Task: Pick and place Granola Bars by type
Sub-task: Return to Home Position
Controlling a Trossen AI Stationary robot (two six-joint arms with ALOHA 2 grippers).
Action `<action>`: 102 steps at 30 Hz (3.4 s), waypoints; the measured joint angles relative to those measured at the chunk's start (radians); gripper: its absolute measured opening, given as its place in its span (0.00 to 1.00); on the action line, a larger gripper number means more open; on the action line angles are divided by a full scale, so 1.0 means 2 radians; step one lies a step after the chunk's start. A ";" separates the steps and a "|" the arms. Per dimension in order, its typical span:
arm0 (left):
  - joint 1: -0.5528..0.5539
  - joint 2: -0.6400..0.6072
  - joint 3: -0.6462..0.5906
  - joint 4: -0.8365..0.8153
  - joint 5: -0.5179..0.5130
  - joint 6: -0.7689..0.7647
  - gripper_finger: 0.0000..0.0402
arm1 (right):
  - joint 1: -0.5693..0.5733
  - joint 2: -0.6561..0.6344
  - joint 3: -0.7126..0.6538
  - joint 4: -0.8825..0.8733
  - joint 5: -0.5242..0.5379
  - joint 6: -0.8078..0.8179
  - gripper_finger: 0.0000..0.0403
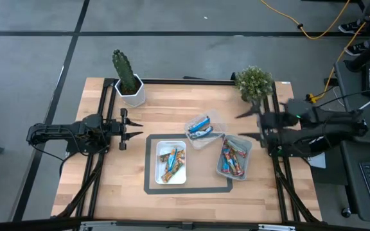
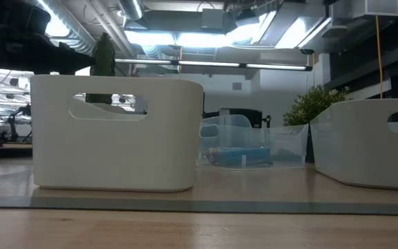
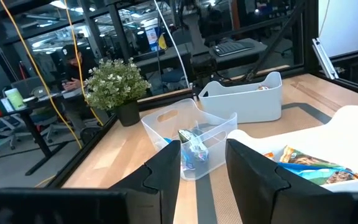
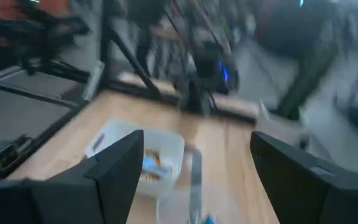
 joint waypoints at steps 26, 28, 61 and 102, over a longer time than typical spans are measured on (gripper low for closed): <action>0.000 0.001 0.000 0.005 0.000 0.000 0.30 | 0.064 -0.316 -0.371 0.250 -0.004 0.065 0.74; 0.000 0.002 0.000 0.005 0.000 0.000 0.31 | 0.048 -0.316 -0.371 0.217 -0.002 0.062 0.74; 0.000 0.002 0.000 0.005 0.000 0.000 0.30 | 0.013 -0.314 -0.371 0.143 0.005 0.061 0.73; 0.000 0.002 0.000 0.005 0.000 0.000 0.30 | 0.013 -0.314 -0.371 0.143 0.006 0.059 0.73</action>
